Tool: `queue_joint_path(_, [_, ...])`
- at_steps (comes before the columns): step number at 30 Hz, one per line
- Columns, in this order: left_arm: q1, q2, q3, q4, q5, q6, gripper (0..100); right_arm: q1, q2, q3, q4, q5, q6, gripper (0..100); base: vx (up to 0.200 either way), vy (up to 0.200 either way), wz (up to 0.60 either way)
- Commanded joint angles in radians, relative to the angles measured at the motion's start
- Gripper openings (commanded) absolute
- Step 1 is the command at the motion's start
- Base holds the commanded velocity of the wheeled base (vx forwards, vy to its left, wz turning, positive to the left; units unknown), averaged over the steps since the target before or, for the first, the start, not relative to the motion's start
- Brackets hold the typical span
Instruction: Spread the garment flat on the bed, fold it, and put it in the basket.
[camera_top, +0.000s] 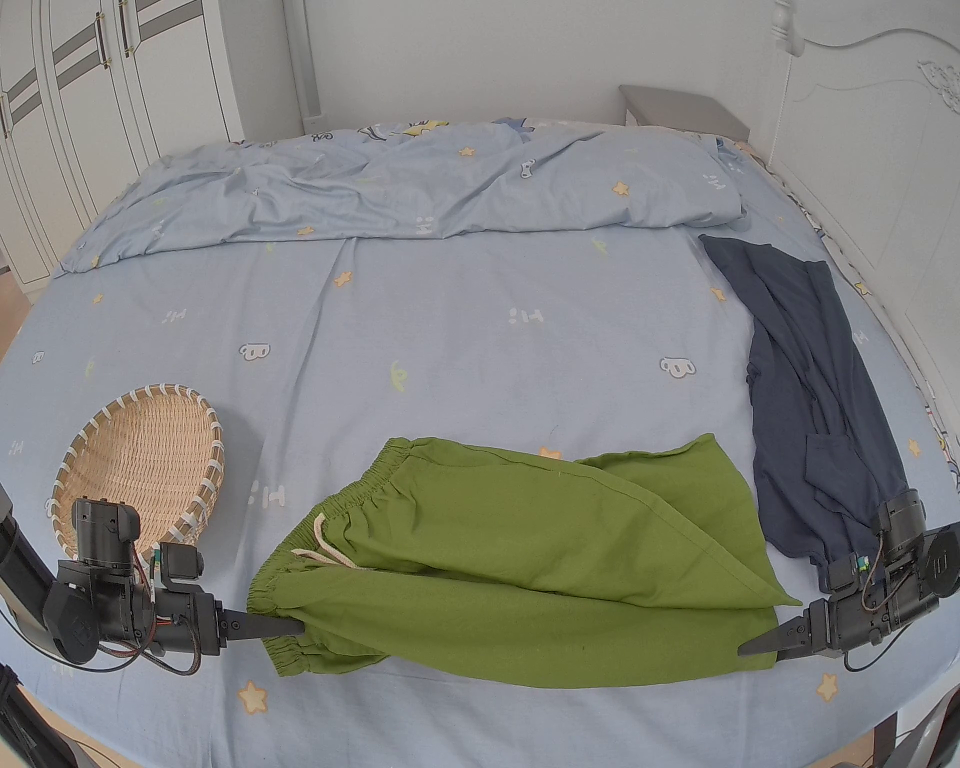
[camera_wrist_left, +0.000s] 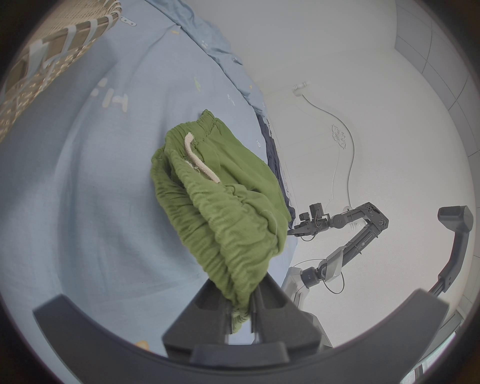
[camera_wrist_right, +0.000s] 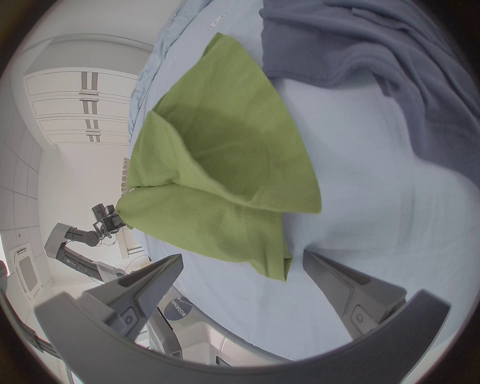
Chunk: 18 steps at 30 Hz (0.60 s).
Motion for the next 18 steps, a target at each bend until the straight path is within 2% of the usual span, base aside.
queue_joint_path(1, [0.002, 0.007, -0.006, 0.000, 0.000, 0.000, 0, 0.002, 0.059, -0.002, -0.002, 0.003, 0.000, 100, 0.000, 0.000, 0.00])
queue_joint_path(18, [0.002, 0.009, -0.008, 0.000, -0.001, 0.000, 0, 0.025, 0.127, -0.004, -0.097, 0.068, 0.003, 100, 0.000, 0.000, 0.00])
